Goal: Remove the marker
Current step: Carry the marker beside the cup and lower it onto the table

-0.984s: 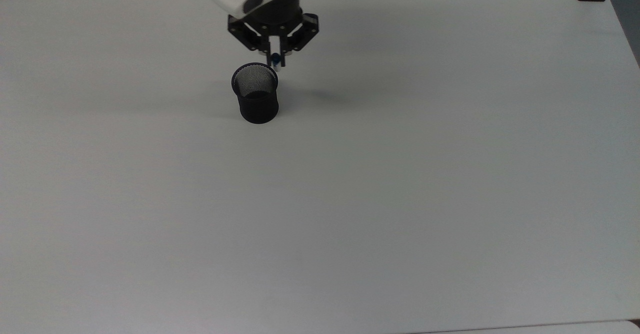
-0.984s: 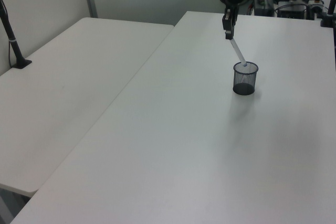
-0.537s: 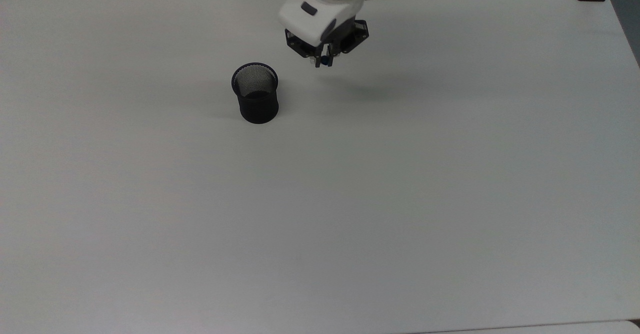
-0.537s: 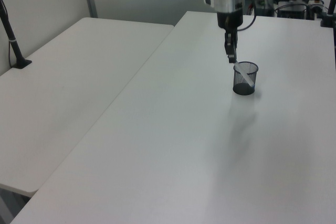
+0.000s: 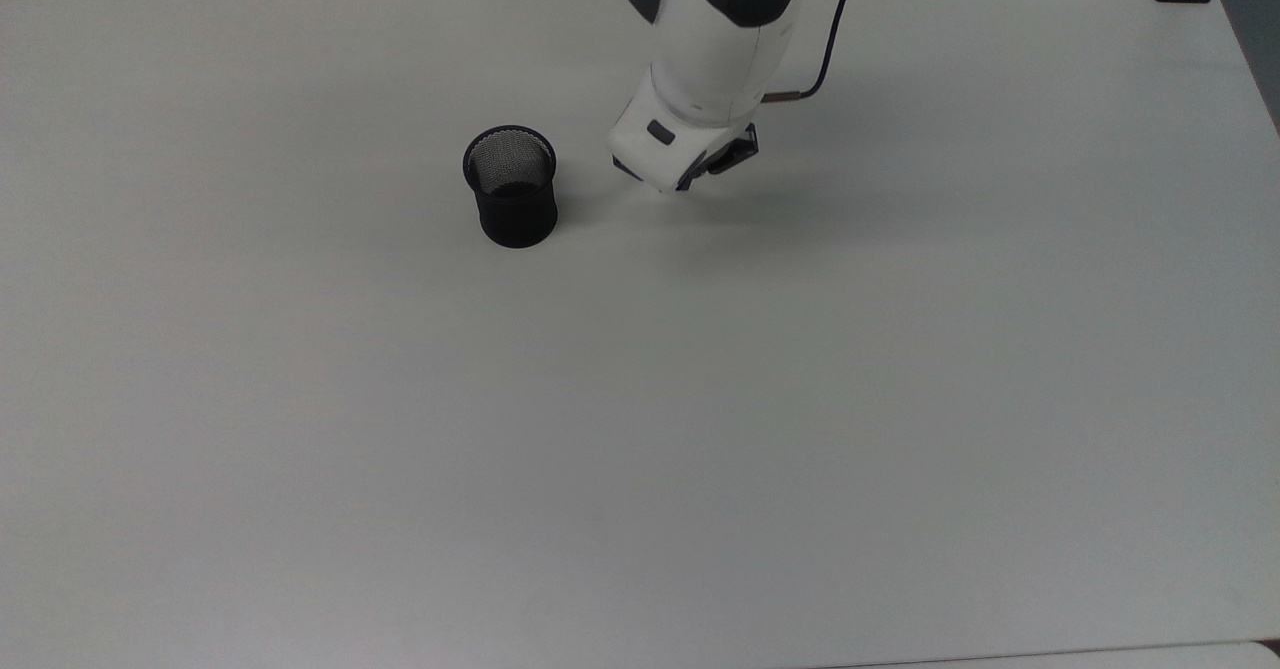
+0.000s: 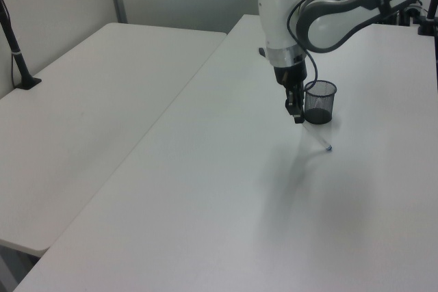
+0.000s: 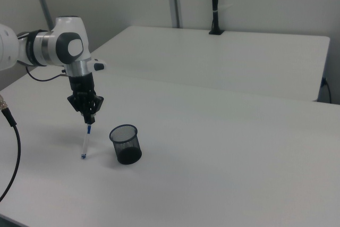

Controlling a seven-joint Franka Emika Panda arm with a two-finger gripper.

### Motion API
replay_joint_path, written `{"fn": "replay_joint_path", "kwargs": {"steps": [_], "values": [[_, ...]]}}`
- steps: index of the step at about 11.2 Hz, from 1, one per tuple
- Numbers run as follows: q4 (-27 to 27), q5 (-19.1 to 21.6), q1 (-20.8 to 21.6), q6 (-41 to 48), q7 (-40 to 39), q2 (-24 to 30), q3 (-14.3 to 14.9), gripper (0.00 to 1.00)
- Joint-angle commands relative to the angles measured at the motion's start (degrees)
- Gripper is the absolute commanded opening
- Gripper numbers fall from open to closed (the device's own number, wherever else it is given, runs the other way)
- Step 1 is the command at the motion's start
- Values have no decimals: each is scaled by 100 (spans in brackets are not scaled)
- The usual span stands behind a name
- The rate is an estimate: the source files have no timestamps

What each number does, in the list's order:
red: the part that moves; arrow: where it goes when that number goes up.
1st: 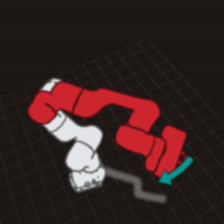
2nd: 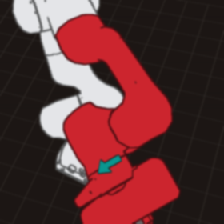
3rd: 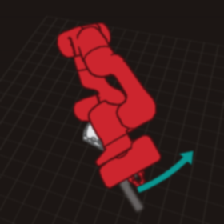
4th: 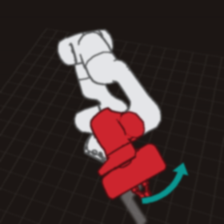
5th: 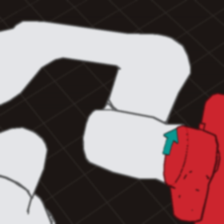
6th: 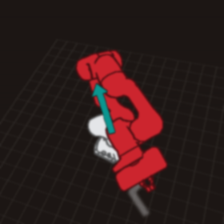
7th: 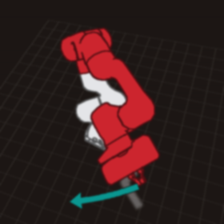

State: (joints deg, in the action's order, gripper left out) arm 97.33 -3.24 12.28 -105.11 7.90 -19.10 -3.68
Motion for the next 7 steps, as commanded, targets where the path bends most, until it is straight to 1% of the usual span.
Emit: {"fn": "replay_joint_path", "kwargs": {"steps": [1, 2, 3, 4, 6, 7], "values": [[49, 60, 38, -281, 115, -85, 43, 27], [49, 60, 37, -290, 124, -102, 43, 44], [41, 25, 46, -273, 124, -103, 52, 81], [-3, -27, 46, -247, 289, -59, 52, 100], [-30, -317, 20, -255, 388, 98, 52, 100], [-64, -335, -24, -255, 388, 230, 52, 100]]}}
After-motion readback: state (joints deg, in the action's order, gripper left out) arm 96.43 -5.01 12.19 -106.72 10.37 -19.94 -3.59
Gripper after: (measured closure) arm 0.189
